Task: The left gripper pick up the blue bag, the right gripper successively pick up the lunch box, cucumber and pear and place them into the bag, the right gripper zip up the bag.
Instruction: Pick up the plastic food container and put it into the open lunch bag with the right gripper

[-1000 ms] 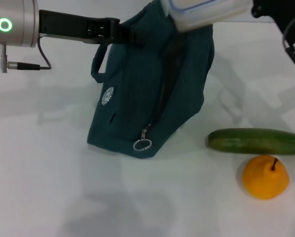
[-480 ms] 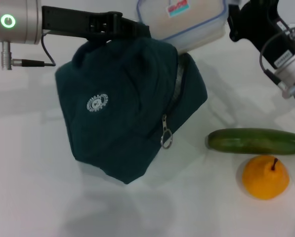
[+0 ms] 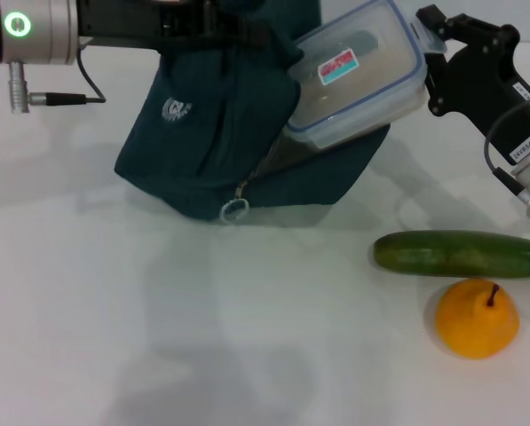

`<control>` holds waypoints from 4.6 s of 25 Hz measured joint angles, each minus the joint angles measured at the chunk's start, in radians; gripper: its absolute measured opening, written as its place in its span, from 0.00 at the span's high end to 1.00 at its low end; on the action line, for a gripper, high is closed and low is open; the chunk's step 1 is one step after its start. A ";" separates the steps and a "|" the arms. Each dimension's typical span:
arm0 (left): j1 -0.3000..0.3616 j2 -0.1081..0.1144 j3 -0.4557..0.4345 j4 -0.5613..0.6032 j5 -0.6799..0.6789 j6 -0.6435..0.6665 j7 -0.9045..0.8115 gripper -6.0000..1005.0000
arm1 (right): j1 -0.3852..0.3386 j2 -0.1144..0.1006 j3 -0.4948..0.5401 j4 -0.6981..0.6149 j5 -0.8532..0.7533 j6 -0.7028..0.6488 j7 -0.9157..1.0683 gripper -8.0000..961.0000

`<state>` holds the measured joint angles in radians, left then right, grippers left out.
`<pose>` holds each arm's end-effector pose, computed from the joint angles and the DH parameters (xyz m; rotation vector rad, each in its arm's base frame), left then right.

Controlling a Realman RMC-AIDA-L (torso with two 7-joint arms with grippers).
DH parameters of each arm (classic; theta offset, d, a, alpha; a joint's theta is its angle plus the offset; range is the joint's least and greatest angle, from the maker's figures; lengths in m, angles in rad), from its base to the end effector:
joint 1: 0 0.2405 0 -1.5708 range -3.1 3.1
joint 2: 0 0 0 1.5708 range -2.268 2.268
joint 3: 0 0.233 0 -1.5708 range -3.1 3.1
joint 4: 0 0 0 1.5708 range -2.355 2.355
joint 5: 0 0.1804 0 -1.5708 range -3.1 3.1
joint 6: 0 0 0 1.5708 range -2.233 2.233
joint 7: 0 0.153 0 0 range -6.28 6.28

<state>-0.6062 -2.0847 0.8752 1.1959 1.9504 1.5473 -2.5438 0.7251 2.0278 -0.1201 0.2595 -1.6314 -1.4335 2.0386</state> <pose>-0.1299 0.3414 0.0559 -2.5231 -1.3929 -0.7598 0.1650 0.3372 -0.0173 1.2318 -1.9820 -1.8028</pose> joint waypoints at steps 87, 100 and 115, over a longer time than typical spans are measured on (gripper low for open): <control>-0.096 0.038 0.070 -0.411 -0.216 0.073 0.191 0.94 | 0.048 -0.006 -0.112 -0.275 -0.286 0.018 -0.117 0.84; -0.103 0.055 0.044 -0.441 -0.222 0.080 0.215 0.94 | 0.106 -0.006 -0.178 -0.276 -0.288 0.007 -0.125 0.84; -0.122 0.085 0.044 -0.502 -0.267 0.079 0.224 0.94 | 0.079 -0.014 -0.208 -0.349 -0.288 0.018 -0.118 0.74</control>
<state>-0.7284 -2.0002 0.9188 0.6941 1.6829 1.6261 -2.3201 0.8042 2.0133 -0.3279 -0.0890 -1.9198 -1.4158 1.9209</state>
